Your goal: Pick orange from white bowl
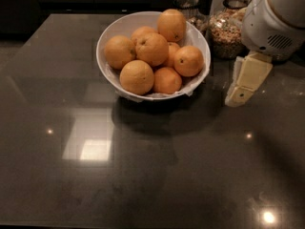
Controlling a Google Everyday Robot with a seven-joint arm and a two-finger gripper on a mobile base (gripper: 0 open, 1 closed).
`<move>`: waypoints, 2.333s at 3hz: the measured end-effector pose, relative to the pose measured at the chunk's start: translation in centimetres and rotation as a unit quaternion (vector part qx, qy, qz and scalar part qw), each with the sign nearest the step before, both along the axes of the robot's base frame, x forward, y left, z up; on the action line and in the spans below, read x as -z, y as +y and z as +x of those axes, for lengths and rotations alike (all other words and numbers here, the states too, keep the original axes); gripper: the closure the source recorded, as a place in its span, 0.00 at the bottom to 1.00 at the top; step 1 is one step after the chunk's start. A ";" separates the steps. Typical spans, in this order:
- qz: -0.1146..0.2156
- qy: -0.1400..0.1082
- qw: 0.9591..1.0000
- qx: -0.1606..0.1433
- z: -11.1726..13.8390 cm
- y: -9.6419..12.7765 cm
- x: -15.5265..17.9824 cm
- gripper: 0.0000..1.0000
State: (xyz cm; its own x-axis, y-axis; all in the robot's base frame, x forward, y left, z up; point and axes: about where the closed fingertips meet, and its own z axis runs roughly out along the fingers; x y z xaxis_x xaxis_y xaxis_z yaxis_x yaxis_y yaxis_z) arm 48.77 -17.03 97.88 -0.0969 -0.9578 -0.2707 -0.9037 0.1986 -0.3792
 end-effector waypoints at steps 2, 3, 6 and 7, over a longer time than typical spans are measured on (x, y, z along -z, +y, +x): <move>0.025 -0.037 0.999 -0.018 3.0 1.8 -0.4 0.00; 0.041 -0.037 0.998 -0.019 4.5 2.4 0.7 0.00; 0.083 -0.034 0.996 -0.025 8.7 4.1 3.0 0.25; 0.089 -0.038 0.995 -0.022 9.7 4.8 3.5 0.38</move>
Offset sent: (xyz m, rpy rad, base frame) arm 0.0250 0.0157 0.0031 0.0424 -0.0603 0.0332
